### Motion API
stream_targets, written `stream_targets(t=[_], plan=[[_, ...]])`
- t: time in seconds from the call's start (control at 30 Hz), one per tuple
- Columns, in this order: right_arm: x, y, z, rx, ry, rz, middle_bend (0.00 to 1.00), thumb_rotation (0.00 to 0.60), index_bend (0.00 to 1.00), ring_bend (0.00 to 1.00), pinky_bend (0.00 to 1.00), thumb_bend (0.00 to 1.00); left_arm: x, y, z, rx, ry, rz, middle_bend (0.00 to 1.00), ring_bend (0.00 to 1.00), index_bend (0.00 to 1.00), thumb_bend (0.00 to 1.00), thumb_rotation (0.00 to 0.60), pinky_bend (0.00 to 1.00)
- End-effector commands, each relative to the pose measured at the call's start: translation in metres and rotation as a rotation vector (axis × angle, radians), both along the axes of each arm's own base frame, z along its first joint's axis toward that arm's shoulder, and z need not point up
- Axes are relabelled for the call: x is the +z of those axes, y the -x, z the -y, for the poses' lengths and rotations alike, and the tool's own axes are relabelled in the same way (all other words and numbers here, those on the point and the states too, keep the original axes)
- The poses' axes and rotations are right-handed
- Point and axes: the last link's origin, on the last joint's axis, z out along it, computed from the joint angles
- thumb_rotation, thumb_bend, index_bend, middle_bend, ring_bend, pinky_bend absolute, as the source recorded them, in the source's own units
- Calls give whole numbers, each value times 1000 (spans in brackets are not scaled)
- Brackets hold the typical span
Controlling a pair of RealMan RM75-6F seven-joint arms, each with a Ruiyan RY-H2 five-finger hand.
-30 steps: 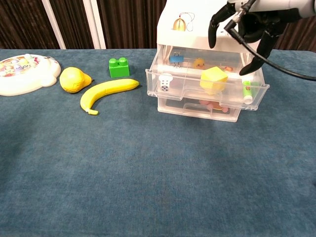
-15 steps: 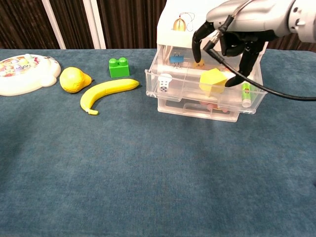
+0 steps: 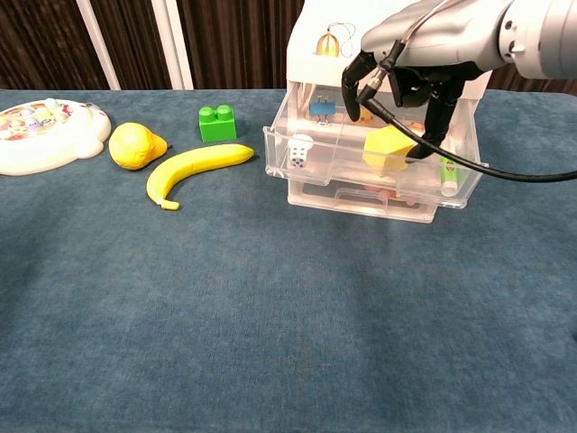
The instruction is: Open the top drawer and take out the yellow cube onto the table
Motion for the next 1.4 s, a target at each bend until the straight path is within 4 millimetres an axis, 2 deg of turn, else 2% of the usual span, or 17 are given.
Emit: stream_targets(t=[0.03,0.9,1.17,1.4], plan=[[-1,-1,2,-10,-8,5,1000,600,395,1000,1000,197,0,0,0,0,1,0,0,0,72,340,600,0],[-9,0,10,30,34,-54,1000,600,411,1000,1000,198,0,1,0,4,2,-2,0,0,73,340,600,0],[-11,-1,11,24,16,-50,1000,600,473,1000,1000,198,1,1,1,6,0,-1,0,0,73,340,600,0],[-13,0,11,26,6,-59,1000,600,483,1000,1000,198,1,1,1,5,-1,0,0,0,73,340,600,0]])
